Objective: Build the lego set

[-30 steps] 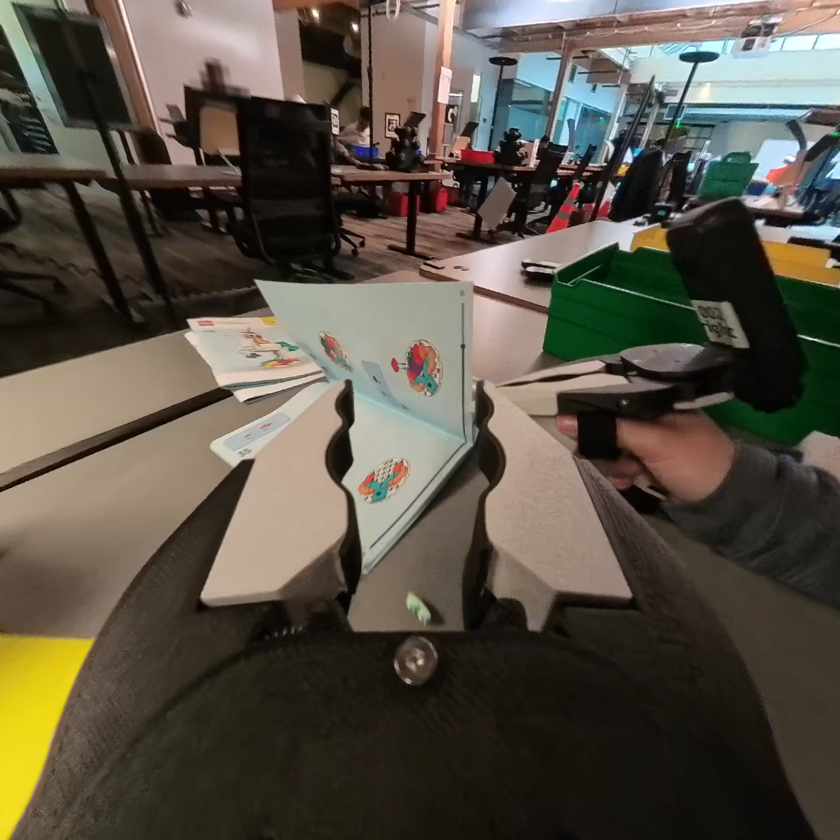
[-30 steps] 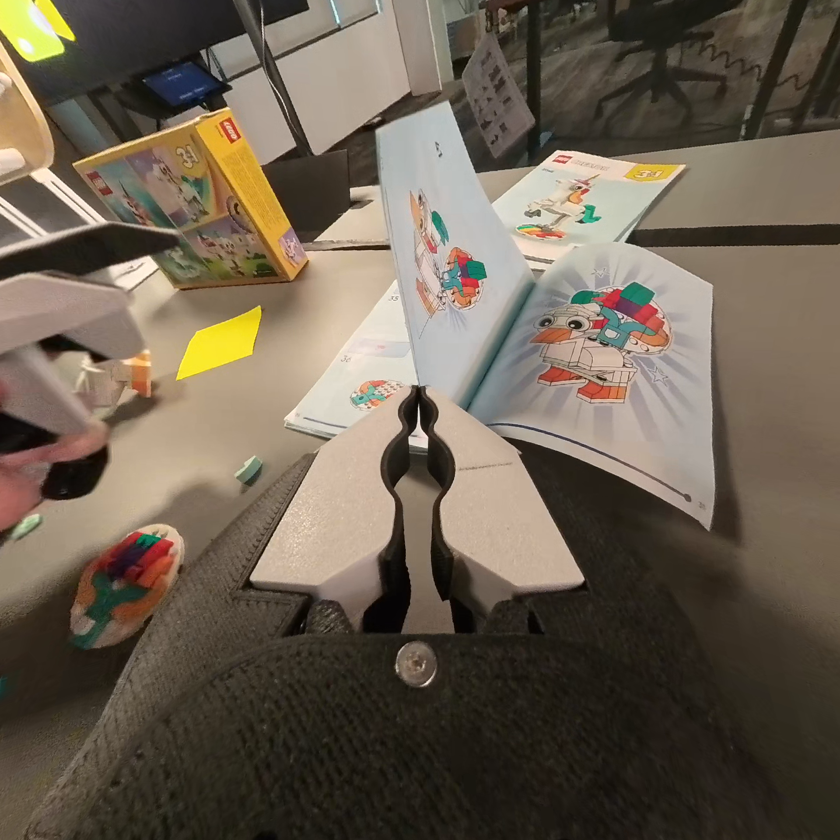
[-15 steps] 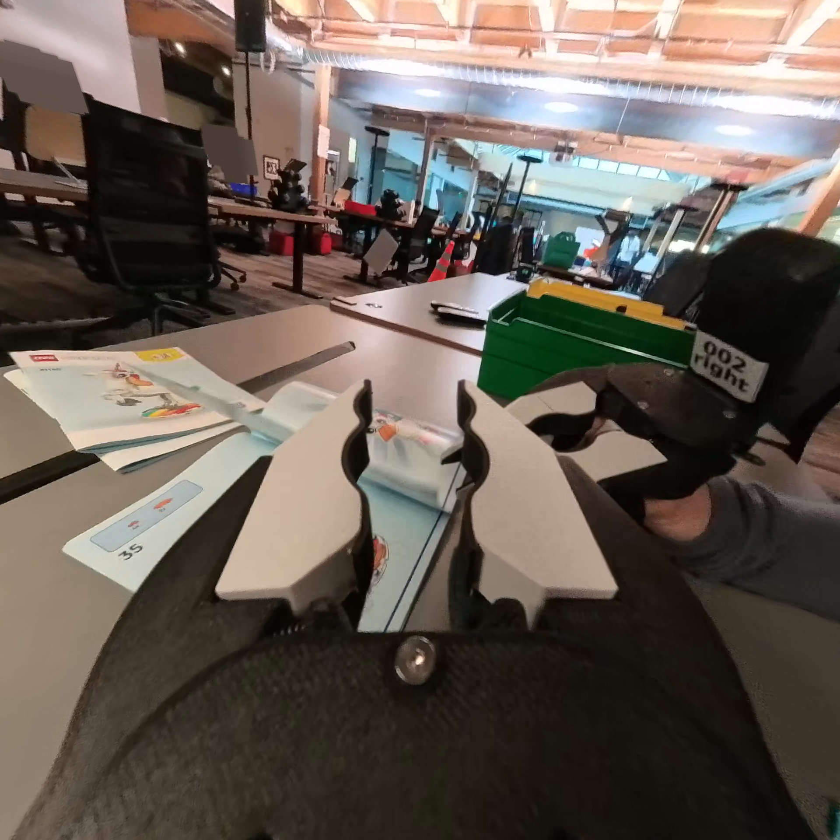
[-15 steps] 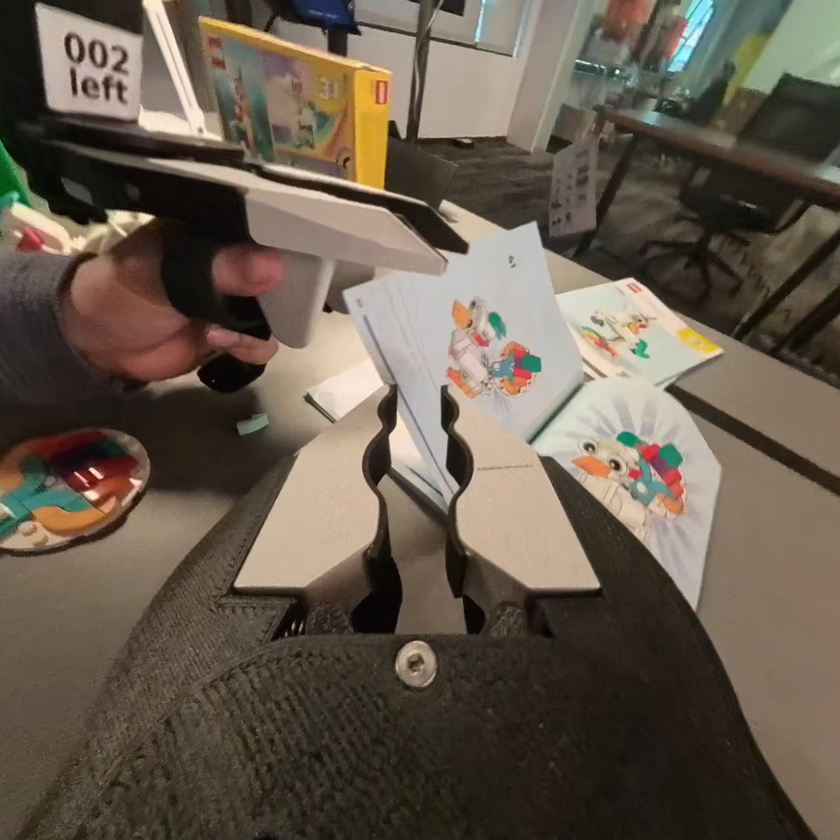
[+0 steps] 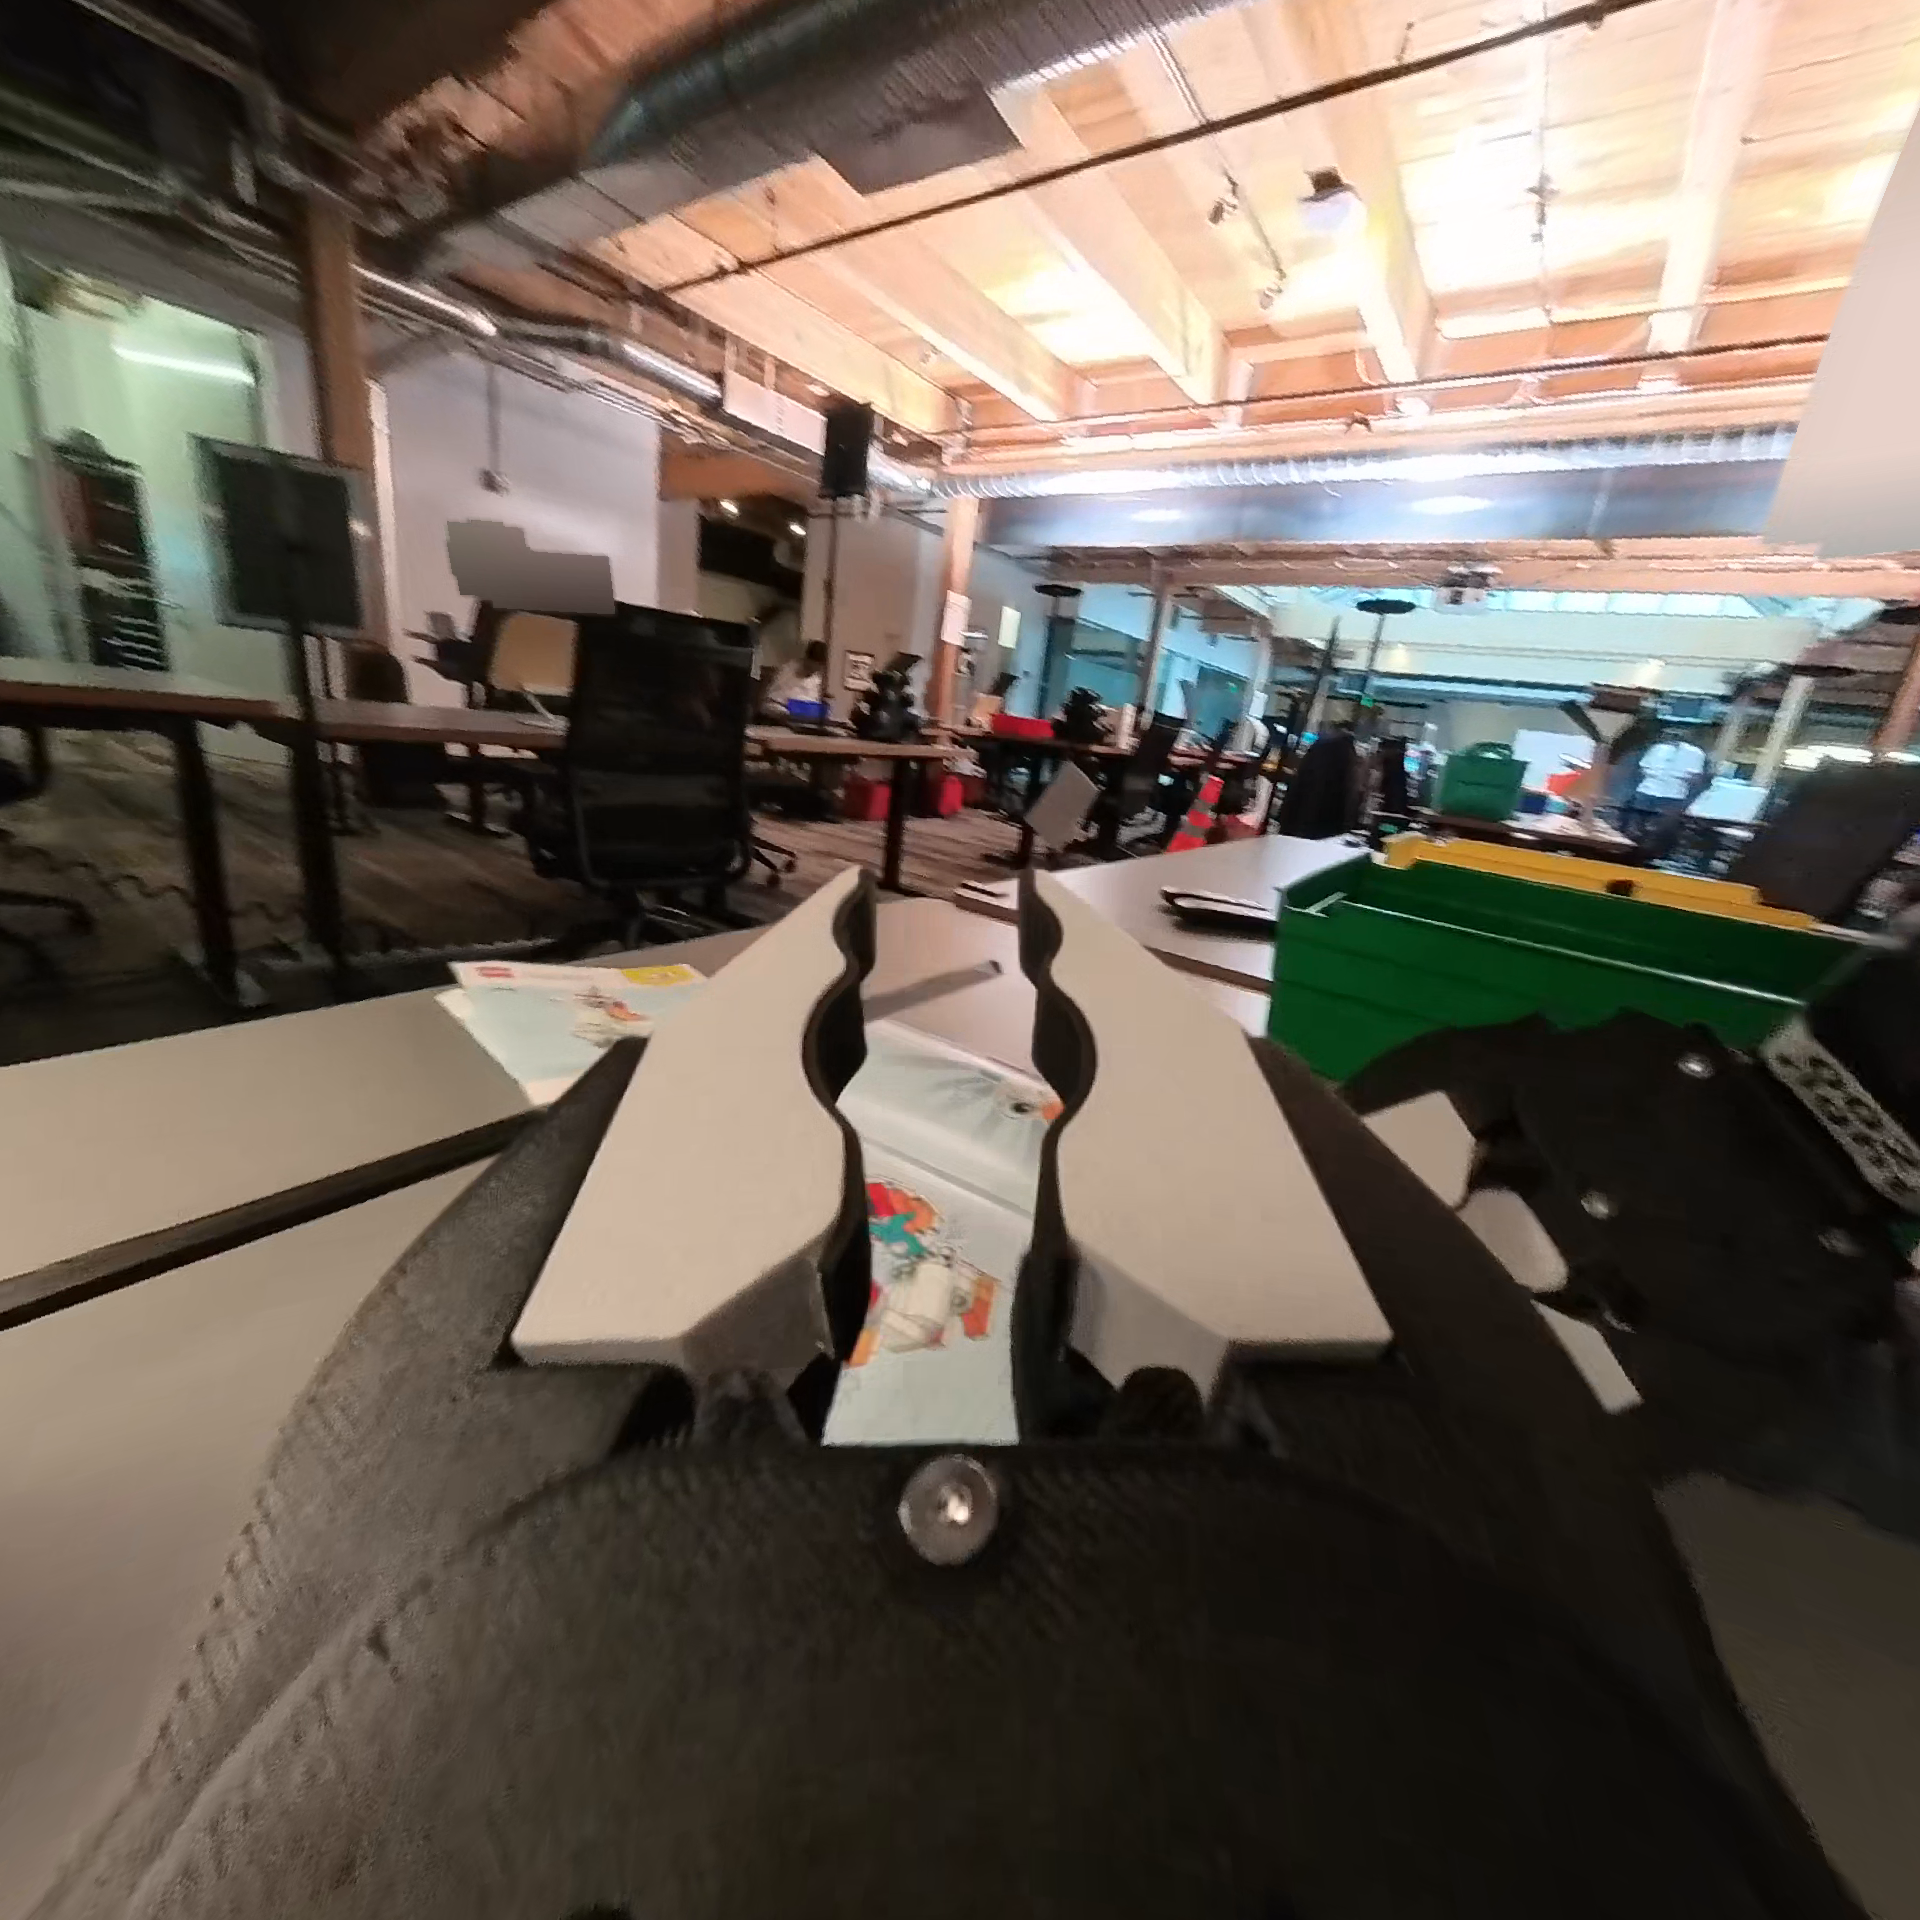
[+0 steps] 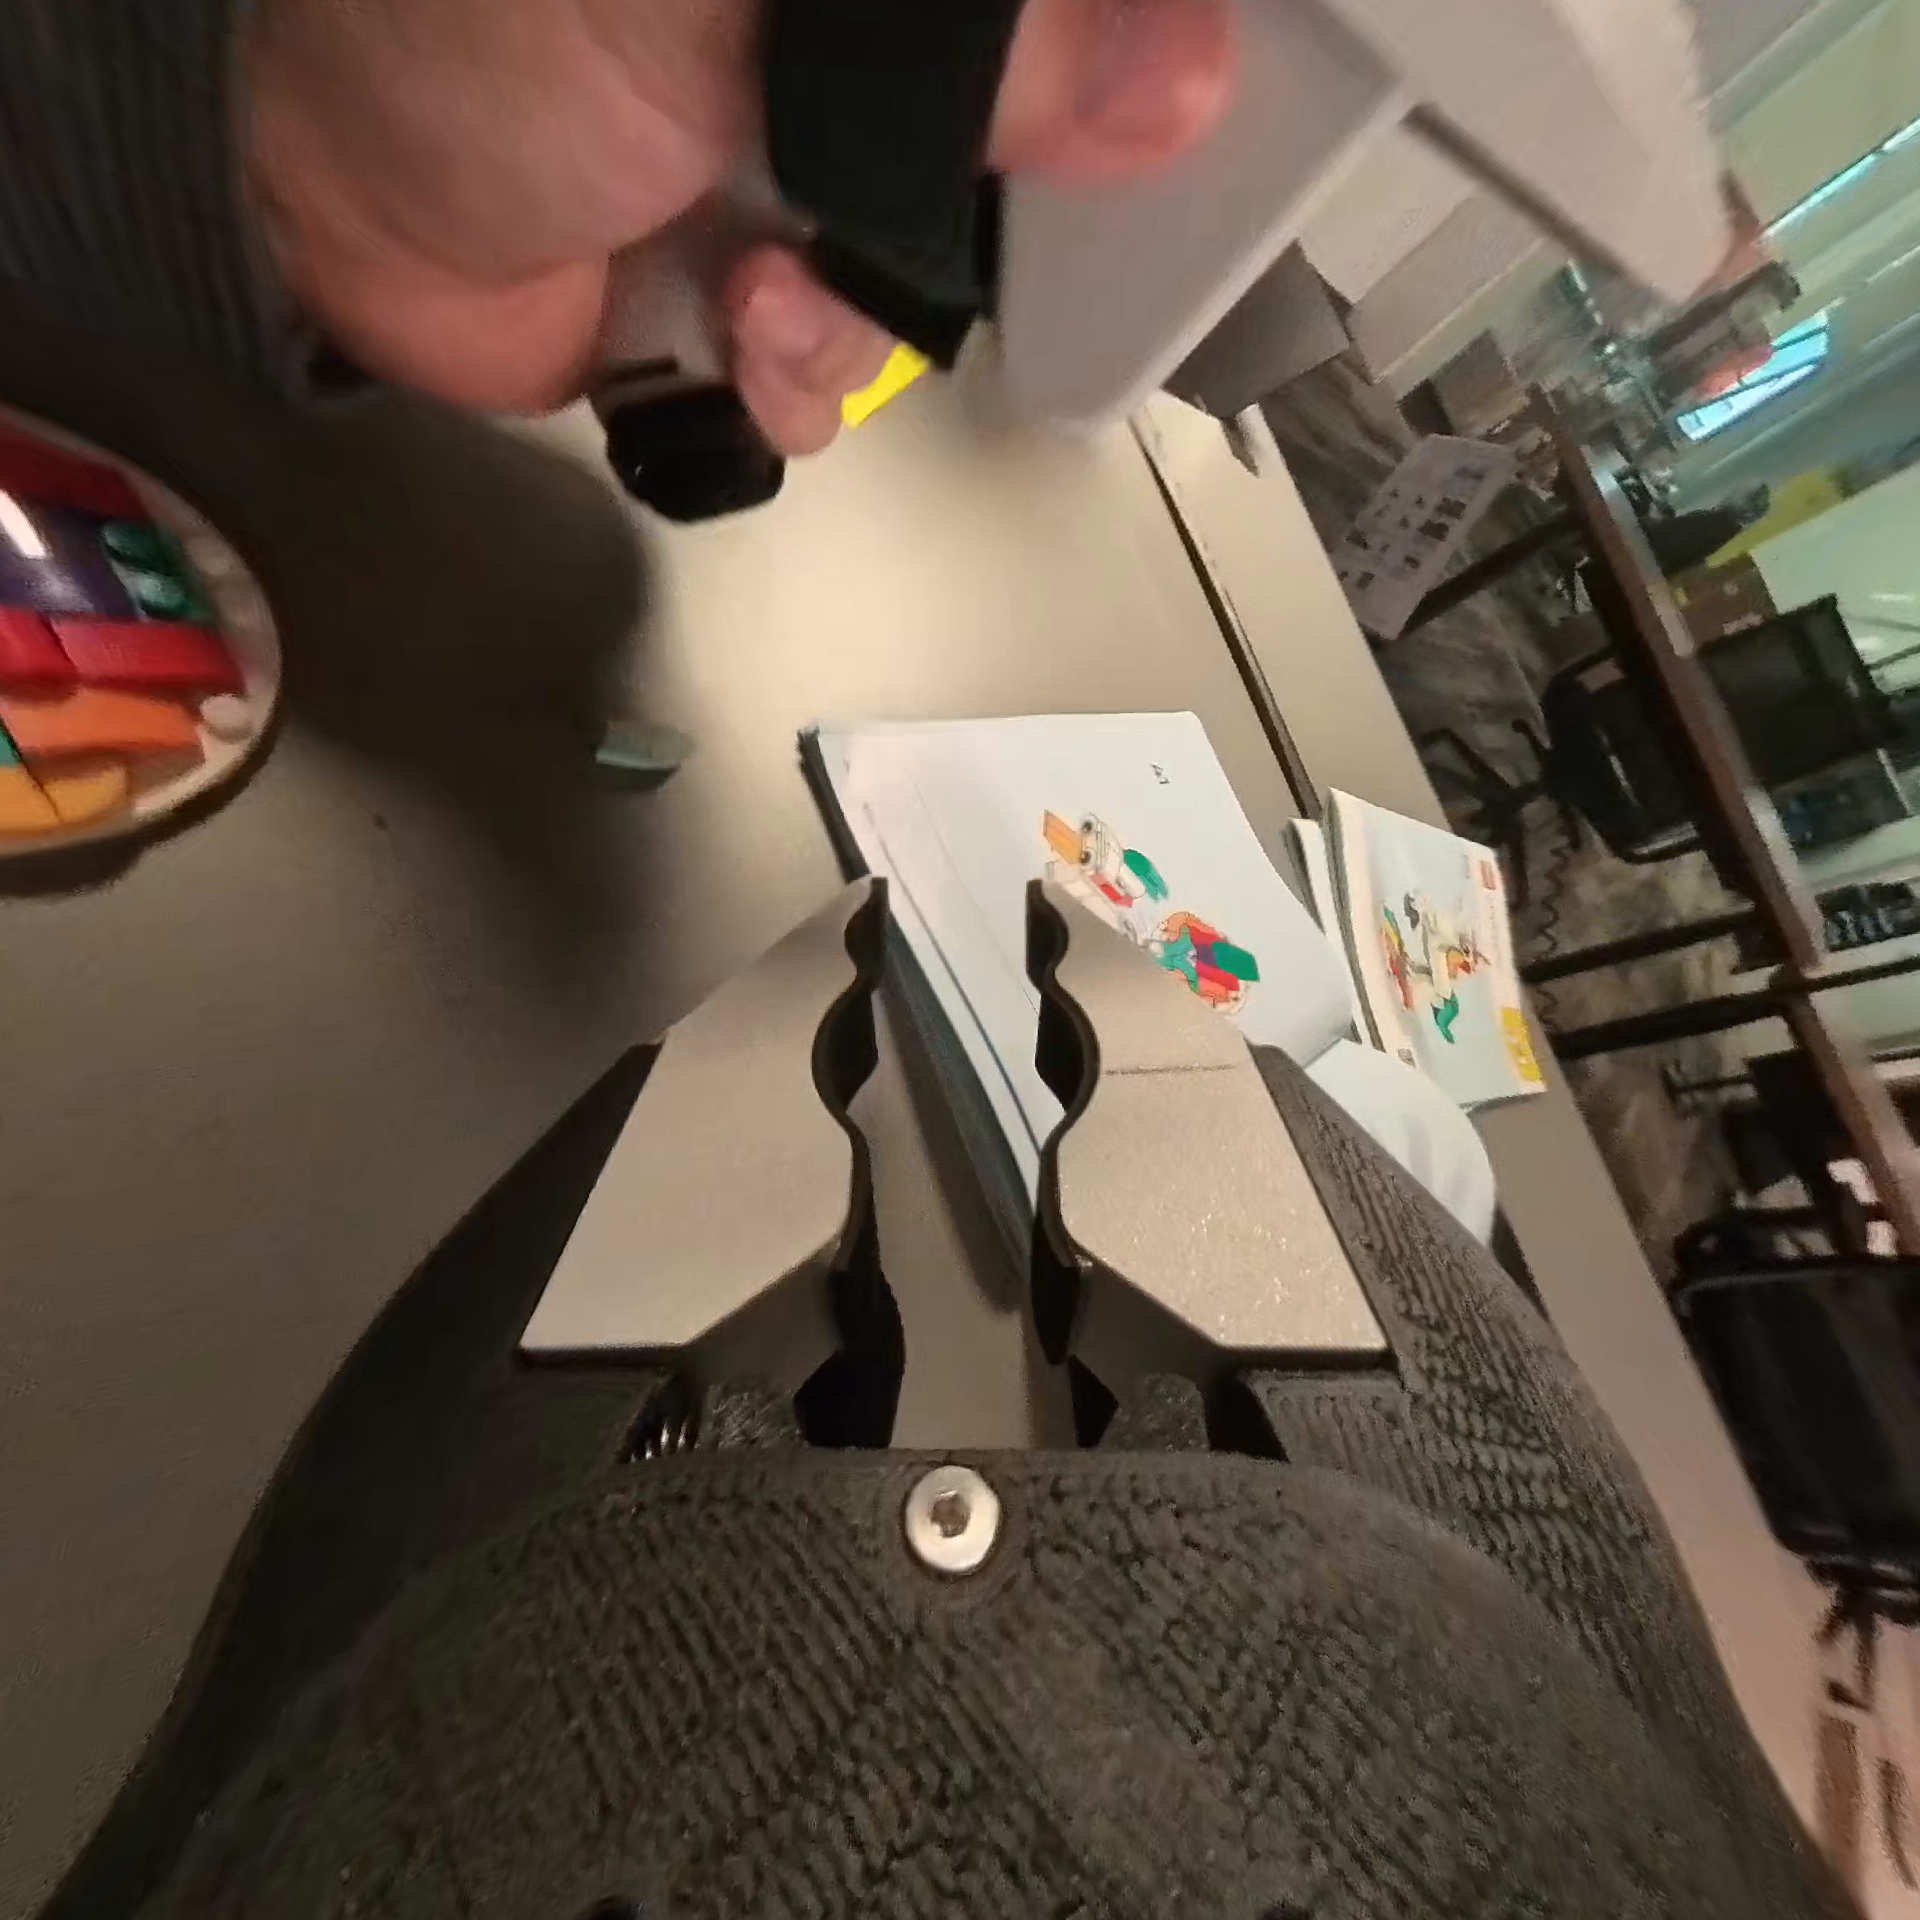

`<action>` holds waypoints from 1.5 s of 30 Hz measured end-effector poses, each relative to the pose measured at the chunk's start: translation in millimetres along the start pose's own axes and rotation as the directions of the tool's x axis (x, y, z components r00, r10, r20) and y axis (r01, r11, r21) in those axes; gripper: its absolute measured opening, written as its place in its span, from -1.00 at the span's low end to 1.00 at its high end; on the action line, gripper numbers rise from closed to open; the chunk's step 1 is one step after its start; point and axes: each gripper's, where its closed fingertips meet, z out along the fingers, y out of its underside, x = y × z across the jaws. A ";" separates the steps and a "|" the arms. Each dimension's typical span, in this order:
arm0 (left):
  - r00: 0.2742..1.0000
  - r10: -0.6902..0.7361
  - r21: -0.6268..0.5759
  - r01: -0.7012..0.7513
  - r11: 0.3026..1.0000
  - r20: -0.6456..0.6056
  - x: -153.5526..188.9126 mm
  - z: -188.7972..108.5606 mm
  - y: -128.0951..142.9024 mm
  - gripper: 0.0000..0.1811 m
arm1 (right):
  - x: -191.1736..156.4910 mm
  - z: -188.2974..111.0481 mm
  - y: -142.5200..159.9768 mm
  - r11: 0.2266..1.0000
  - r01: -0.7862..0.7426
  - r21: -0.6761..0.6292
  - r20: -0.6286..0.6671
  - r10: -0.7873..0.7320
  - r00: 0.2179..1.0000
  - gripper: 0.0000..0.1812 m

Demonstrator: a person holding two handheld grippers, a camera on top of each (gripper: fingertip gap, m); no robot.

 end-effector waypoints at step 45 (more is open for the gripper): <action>0.841 -0.517 -0.269 0.467 0.843 -0.161 28.5 20.4 42.9 -0.80 | 60.1 -30.1 16.9 0.981 -0.188 0.035 -0.313 0.190 0.931 -1.00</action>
